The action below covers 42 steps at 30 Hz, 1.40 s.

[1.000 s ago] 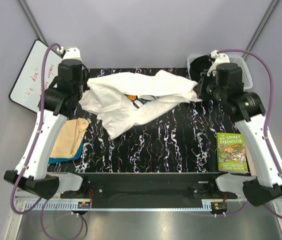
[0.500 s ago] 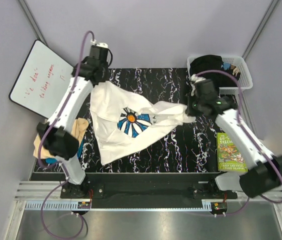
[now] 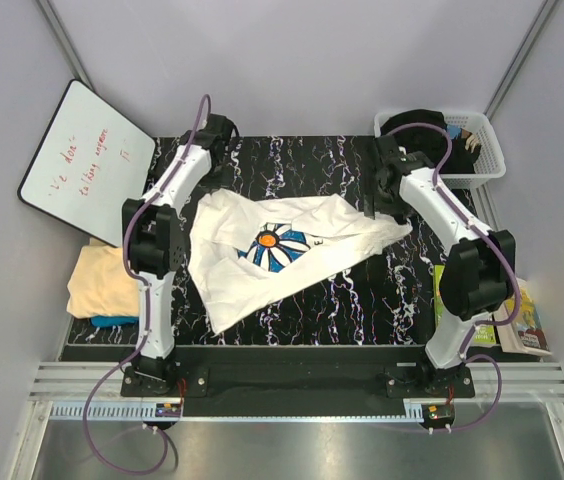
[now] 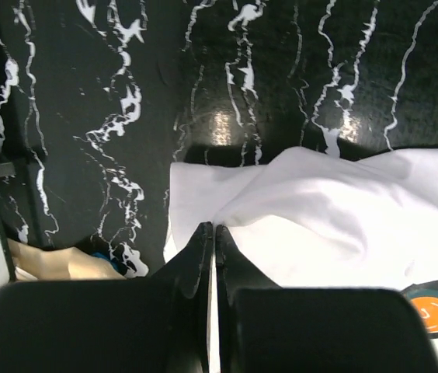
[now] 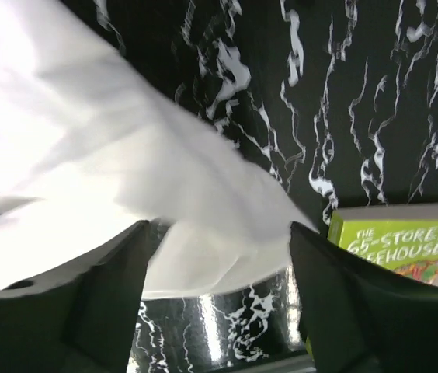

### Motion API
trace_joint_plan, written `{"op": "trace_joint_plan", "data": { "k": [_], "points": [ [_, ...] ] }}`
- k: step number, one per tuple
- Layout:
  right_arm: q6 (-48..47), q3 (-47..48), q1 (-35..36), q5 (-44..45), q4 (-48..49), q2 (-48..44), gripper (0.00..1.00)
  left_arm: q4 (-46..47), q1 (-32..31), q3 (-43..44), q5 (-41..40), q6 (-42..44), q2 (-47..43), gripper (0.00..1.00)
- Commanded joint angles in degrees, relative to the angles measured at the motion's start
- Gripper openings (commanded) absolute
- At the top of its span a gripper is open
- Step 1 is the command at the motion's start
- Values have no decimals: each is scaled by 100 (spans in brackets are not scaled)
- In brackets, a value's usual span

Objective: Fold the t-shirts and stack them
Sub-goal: Flatten out the tshirt

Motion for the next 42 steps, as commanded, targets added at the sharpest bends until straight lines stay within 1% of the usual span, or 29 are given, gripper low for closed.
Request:
{"op": "trace_joint_plan", "data": {
  "k": [1,2,3,4,6,7,9,10,11,12,14,15,19,21,23,24,26,28,29,32,34,39,42],
  "points": [
    [-260,807,45,-592,-250,-274,100,-108,118,232,13,-55,-200,9],
    [-259,886,54,-758,-259,-257,100,-152,136,267,5,-47,-157,22],
    [-242,1017,80,-760,-276,-239,100,-248,145,346,5,-38,-130,45],
    [-285,1080,89,-751,-294,-161,100,-275,162,373,-4,-38,-121,71],
    [-347,1255,98,-751,-329,-81,100,-284,171,303,40,-46,-252,87],
    [-365,1308,98,-777,-338,6,100,-284,171,242,75,-64,-340,96],
    [-339,1396,98,-935,-329,77,100,-241,163,-73,215,-116,-656,98],
    [-304,1414,107,-1136,-321,138,100,-162,171,-258,294,-126,-788,97],
    [-286,1432,116,-1225,-294,174,100,-57,171,-477,565,-134,-1094,92],
    [-277,1467,125,-1295,-277,218,100,205,171,-958,715,-213,-1245,89],
    [-286,1484,160,-1515,-233,358,100,479,171,-1470,1075,-353,-1691,84],
    [-286,1546,160,-1533,-241,411,100,733,180,-1969,1173,-546,-1816,82],
    [-295,1713,177,-1831,-224,648,100,1393,285,-3053,1647,-1074,-2318,82],
    [-268,1792,177,-1954,-224,727,100,1744,320,-3457,2130,-1328,-2450,82],
    [-207,1818,177,-2138,-206,772,99,1947,373,-3634,2647,-1487,-2442,82],
    [-207,1827,177,-2192,-198,815,98,2096,373,-3774,2746,-1671,-2433,82],
    [-180,1836,177,-2315,-180,851,98,2290,382,-4037,2904,-2022,-2450,81],
    [-172,1845,177,-2377,-180,877,98,2641,443,-4284,2984,-2304,-2537,79],
    [-180,1845,177,-2394,-171,868,98,2930,470,-4572,3054,-2549,-2573,78],
    [-180,1828,177,-2447,-154,868,98,3248,628,-4943,3186,-2840,-2617,76],
    [-198,1810,177,-2456,-154,860,98,3267,707,-4997,3186,-2876,-2600,73],
    [-207,1810,177,-2482,-136,877,98,3249,725,-5111,2897,-3017,-2705,73],
    [-198,1827,177,-2579,-136,912,98,3284,725,-5042,2695,-2947,-2661,73]
  ]
}}
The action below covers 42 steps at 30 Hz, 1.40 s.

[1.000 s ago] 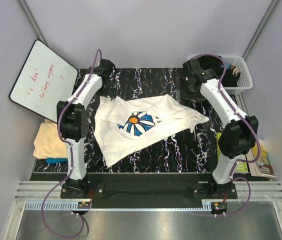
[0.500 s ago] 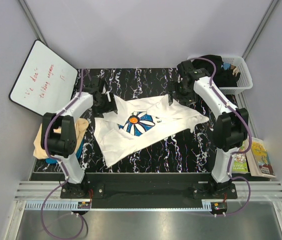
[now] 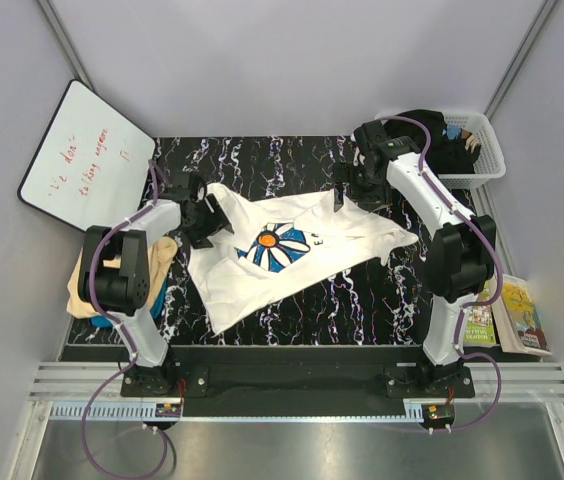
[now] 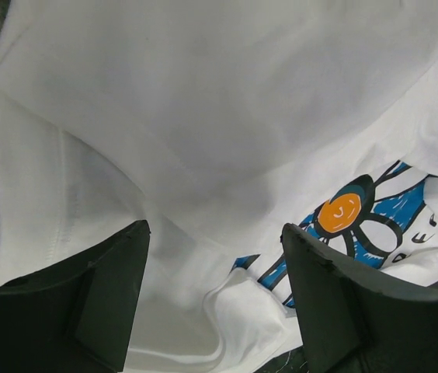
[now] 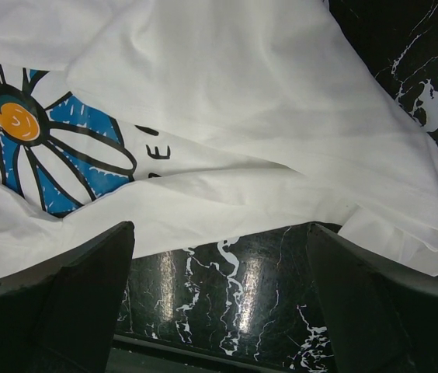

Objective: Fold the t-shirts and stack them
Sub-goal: Flatten out the tshirt

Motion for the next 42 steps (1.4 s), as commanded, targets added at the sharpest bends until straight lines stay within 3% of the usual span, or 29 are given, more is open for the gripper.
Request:
{"op": "trace_joint_plan", "data": {
  "k": [1,4,5,6,7,9,22,27,30,34,42],
  "points": [
    [-3,217,35,-227,129,23,98,384,-3,101,-234,-95,-166,73],
    [14,243,44,-254,137,32,98,384,-3,356,-296,37,124,69],
    [5,252,35,-254,137,40,98,375,-3,479,-340,81,178,63],
    [14,269,44,-271,137,49,98,384,6,532,-366,107,222,39],
    [-3,278,44,-324,137,49,98,384,-3,576,-410,125,257,24],
    [-21,296,44,-412,155,49,98,384,15,717,-533,143,257,0],
    [-127,611,324,-1485,313,444,96,252,208,1305,-640,485,38,0],
    [-188,1025,694,-967,225,1051,96,164,234,1578,-551,521,222,0],
    [-197,1253,834,-660,216,1393,91,155,234,1658,-446,538,292,0],
    [-197,1910,1037,-386,33,1999,73,68,243,1815,-349,687,380,0],
    [-100,2466,1380,677,-214,2764,75,-47,340,1939,-165,942,459,0]
  ]
}}
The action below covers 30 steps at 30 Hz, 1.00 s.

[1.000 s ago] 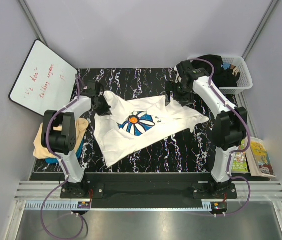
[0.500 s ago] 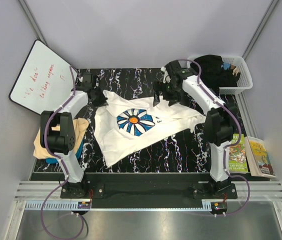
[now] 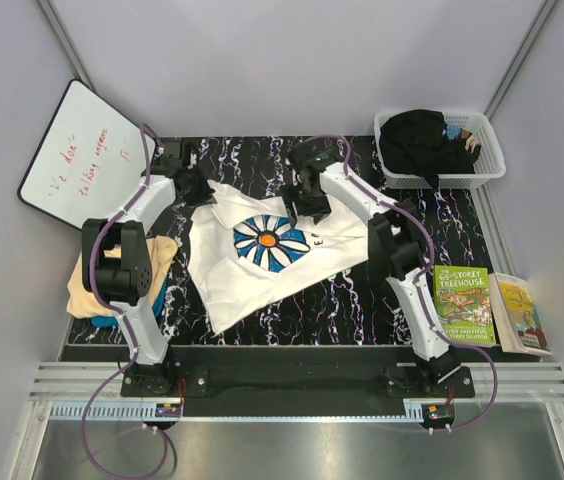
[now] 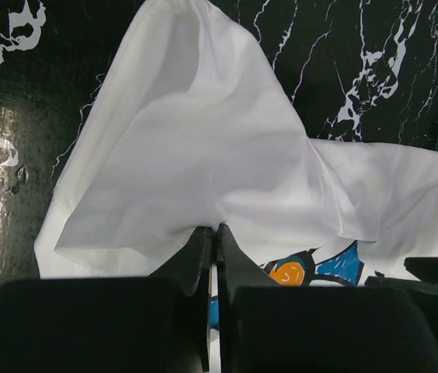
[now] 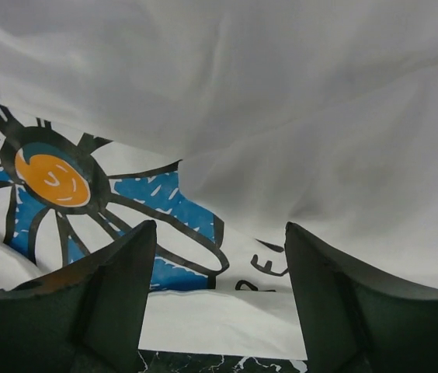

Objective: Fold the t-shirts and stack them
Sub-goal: Flatten out the tshirt

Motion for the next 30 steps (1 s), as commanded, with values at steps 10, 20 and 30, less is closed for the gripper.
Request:
{"op": "trace_joint_plan", "data": {
  "k": [10,20,30],
  "points": [
    [235,1220,257,1308,-359,1129,67,-62,167,471,624,528,200,0],
    [139,1115,284,1669,-412,464,4,-124,212,480,695,608,201,0],
    [95,421,284,1774,-289,-337,18,-256,343,506,493,678,148,0]
  ]
}}
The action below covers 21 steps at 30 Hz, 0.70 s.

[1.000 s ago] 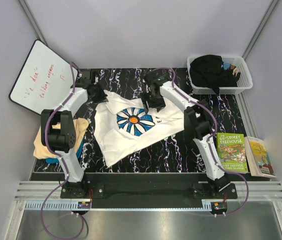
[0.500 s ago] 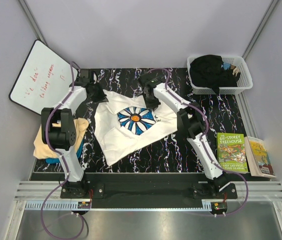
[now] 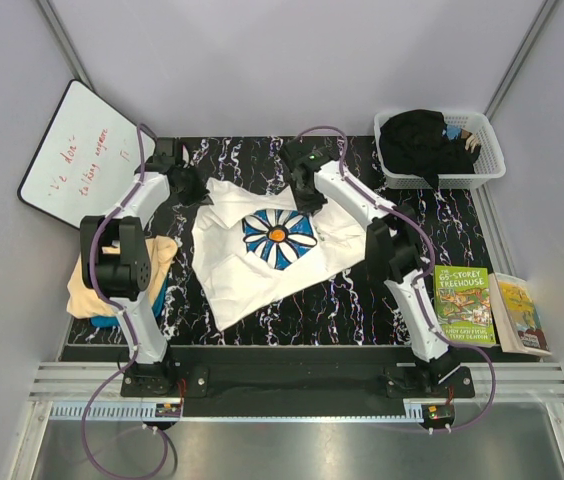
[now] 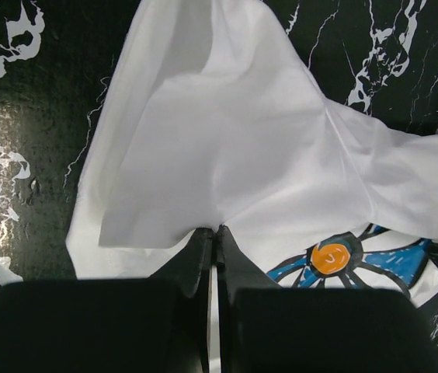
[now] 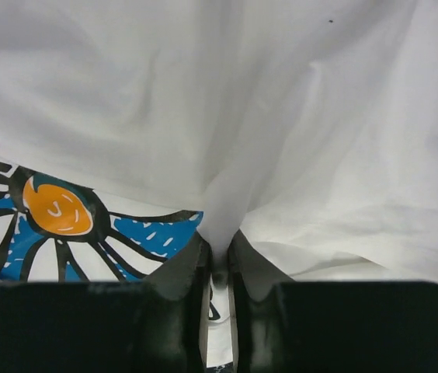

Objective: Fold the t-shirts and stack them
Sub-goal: Flatten out the tshirt

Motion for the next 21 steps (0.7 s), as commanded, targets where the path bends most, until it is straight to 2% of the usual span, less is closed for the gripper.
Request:
{"op": "trace_joint_plan", "data": {
  "k": [1,3,11,13,15,17,21],
  "points": [
    [-141,-25,2,186,78,-316,23,15,92,249,-52,127,-77,0],
    [-142,133,10,159,87,-166,31,6,92,257,-51,136,-86,0],
    [-168,459,-33,9,113,292,34,-37,92,170,-86,215,-174,0],
    [-168,450,-42,-17,113,327,31,-29,92,152,-78,224,-192,0],
    [-212,441,-51,-18,113,249,18,-46,101,143,-95,251,-200,0],
    [-229,397,-60,175,131,99,0,-134,101,213,-165,259,-227,0],
    [-422,257,-60,702,175,-628,0,-450,127,503,-341,338,-271,0]
  ]
}}
